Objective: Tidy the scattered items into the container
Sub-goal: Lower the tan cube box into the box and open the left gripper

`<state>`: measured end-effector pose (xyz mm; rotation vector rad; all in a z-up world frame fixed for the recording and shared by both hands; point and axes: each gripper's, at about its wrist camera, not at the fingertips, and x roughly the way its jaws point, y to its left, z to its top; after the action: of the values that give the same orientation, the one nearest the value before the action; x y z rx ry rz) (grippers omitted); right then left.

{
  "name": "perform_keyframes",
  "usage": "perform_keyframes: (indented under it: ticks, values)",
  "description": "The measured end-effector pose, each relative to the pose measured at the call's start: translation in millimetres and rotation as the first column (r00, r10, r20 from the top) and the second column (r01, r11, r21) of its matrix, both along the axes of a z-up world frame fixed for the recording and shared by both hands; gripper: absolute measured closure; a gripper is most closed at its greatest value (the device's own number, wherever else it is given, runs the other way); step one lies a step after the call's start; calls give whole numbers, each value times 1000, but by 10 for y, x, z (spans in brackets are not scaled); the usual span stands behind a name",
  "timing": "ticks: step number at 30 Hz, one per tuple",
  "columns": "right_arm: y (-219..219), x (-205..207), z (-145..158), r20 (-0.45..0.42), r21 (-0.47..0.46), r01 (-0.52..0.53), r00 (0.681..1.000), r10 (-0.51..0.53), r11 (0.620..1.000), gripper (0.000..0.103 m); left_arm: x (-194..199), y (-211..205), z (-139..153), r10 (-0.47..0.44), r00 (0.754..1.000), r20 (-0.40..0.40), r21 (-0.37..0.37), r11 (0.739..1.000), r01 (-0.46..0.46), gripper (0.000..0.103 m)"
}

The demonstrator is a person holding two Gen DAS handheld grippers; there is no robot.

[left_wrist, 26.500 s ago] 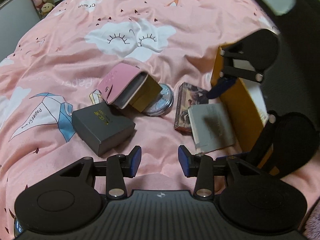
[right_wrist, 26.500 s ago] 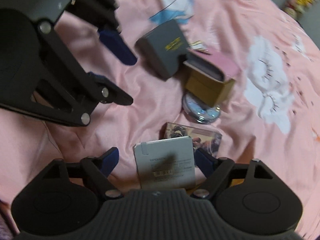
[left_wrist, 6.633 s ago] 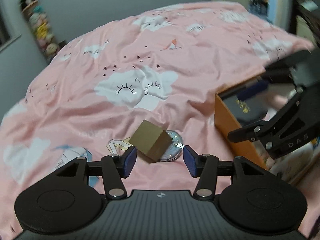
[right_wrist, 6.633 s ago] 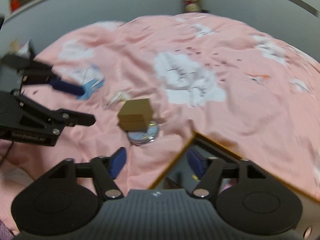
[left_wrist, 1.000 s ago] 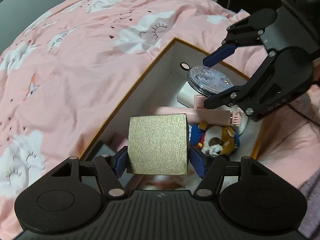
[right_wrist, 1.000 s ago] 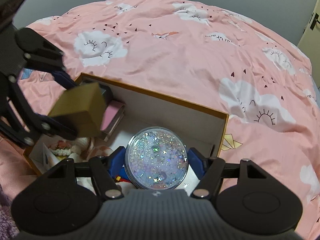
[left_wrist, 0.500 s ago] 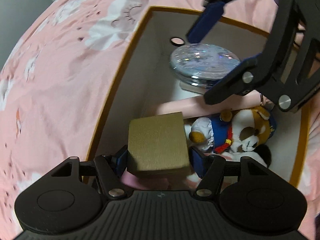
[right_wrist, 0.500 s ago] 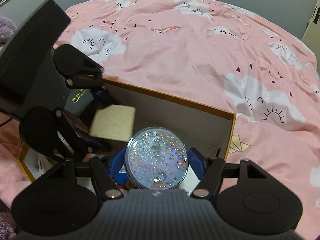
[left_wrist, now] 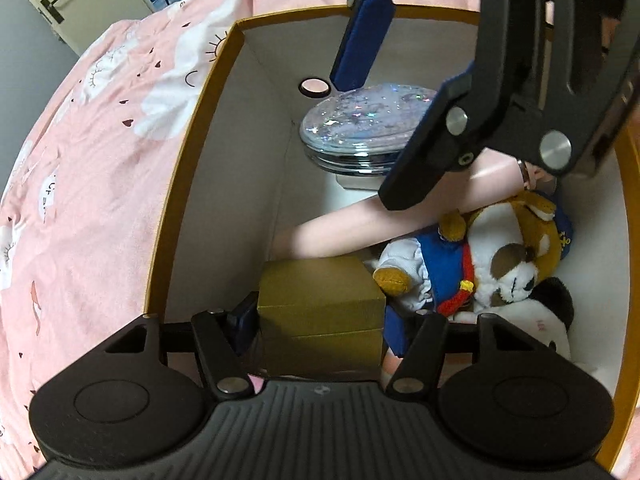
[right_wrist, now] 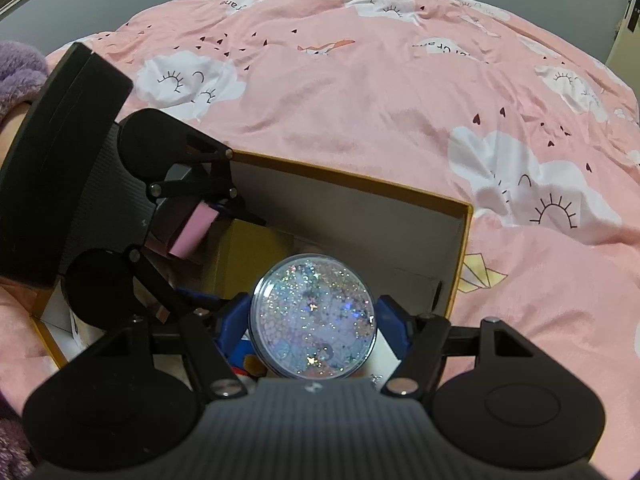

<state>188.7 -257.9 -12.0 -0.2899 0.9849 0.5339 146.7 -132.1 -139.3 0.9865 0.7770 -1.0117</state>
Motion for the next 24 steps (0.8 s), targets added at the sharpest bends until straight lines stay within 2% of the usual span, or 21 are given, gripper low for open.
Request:
perform_keyframes:
  ticks: [5, 11, 14, 16, 18, 24]
  values:
    - [34, 12, -29, -2, -3, -3, 1000, 3, 1000, 32, 24, 91, -4, 2, 1000, -22, -8, 1000, -2, 31]
    - [35, -37, -21, -4, -3, -3, 1000, 3, 1000, 32, -21, 274, 149, 28, 1000, -4, -52, 998, -28, 30]
    - [29, -36, -19, -2, 0, 3, 1000, -3, 1000, 32, -33, 377, 226, 75, 997, -13, -68, 995, -76, 41]
    - [33, -42, -23, -3, 4, 4, 1000, -4, 1000, 32, -29, 444, 257, 110, 993, -43, -77, 991, -113, 53]
    - [41, -53, -28, -2, 7, 3, 1000, -3, 1000, 32, -27, 481, 254, 149, 987, -63, -63, 986, -153, 62]
    - [81, -88, -43, -7, 16, -11, 1000, 11, 1000, 32, -62, 483, 142, 182, 981, -63, -47, 982, -185, 63]
